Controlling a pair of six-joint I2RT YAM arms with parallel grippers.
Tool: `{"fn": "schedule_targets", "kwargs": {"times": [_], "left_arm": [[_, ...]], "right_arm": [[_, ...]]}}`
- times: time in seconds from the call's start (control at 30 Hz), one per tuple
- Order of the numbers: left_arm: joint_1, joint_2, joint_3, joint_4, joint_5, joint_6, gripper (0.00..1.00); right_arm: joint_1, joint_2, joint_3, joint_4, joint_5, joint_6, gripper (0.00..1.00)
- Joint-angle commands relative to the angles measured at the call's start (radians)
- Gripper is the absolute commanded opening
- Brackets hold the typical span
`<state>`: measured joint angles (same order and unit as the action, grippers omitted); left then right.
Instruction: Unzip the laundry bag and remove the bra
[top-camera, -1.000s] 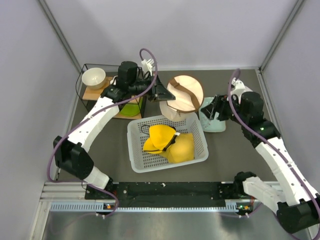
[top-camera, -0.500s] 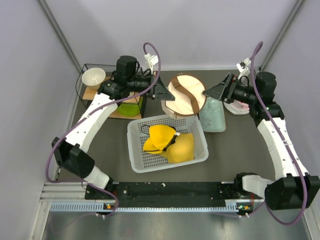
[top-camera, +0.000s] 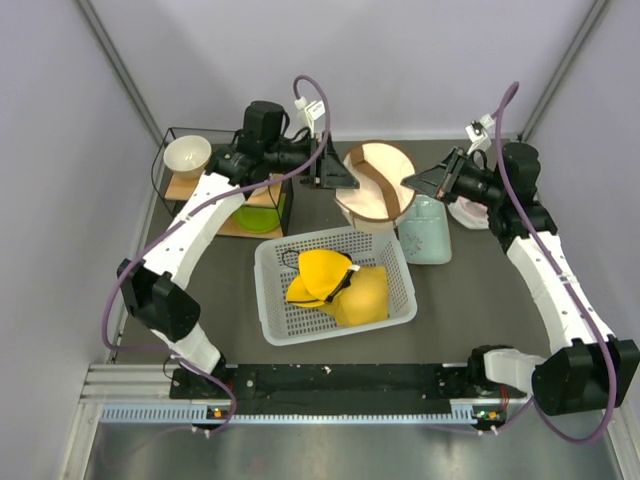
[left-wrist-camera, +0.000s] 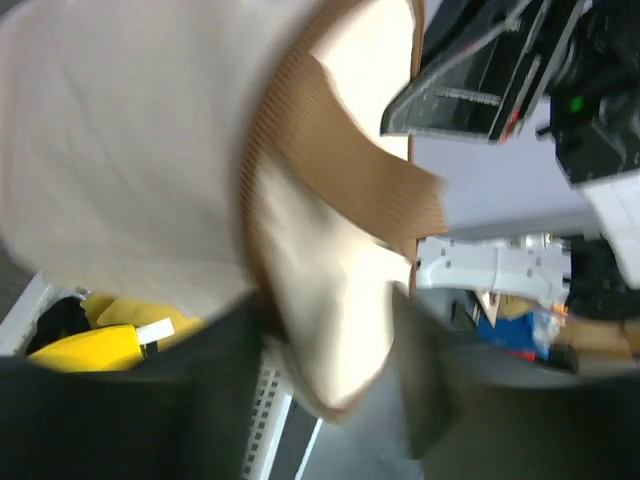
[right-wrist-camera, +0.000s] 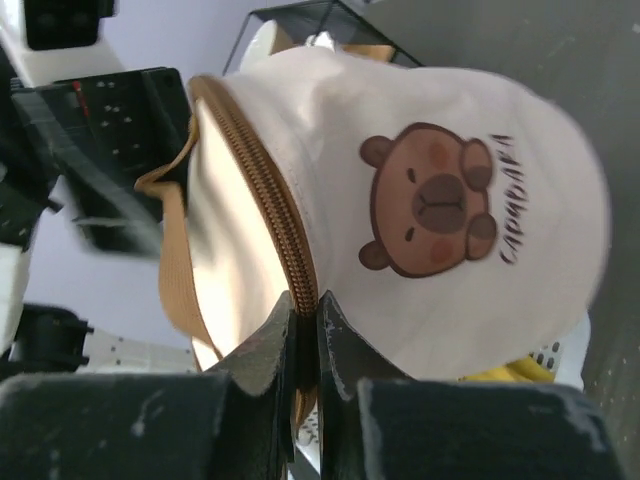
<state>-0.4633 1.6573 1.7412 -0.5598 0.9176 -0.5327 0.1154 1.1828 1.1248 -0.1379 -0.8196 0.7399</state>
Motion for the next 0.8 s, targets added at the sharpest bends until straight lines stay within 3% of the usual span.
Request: {"fn": "schedule_targets", "kwargs": {"times": [0.0,0.1,0.2,0.3,0.33,0.43,0.53,0.77], "left_arm": [[-0.014,-0.03,0.075,-0.009,-0.245,-0.016,0.8],[-0.014,-0.071,0.069,-0.008,-0.354,-0.084,0.96],[-0.014,-0.142,0.0,0.01,-0.442,-0.182,0.97],[-0.017,-0.252,-0.202,0.16,-0.45,-0.367,0.91],[-0.017,-0.28,-0.332,0.298,-0.442,-0.419,0.91],[-0.023,-0.332,-0.451,0.406,-0.422,-0.565,0.92],[-0.037,-0.309,-0.444,0.426,-0.401,-0.602,0.96],[-0.074,-0.199,-0.419,0.52,-0.365,-0.687,0.96]], "right_arm": [[0.017,-0.052,-0.04,0.084,0.277,0.146,0.0],[0.017,-0.118,-0.101,0.129,0.397,0.236,0.0],[0.017,-0.147,-0.12,0.162,0.448,0.285,0.0],[0.017,-0.149,-0.117,0.162,0.468,0.306,0.0],[0.017,-0.15,-0.12,0.164,0.473,0.317,0.0],[0.017,-0.155,-0.129,0.178,0.479,0.32,0.0],[0.017,-0.144,-0.134,0.193,0.461,0.331,0.0],[0.017,-0.143,-0.166,0.216,0.444,0.334,0.0]]}}
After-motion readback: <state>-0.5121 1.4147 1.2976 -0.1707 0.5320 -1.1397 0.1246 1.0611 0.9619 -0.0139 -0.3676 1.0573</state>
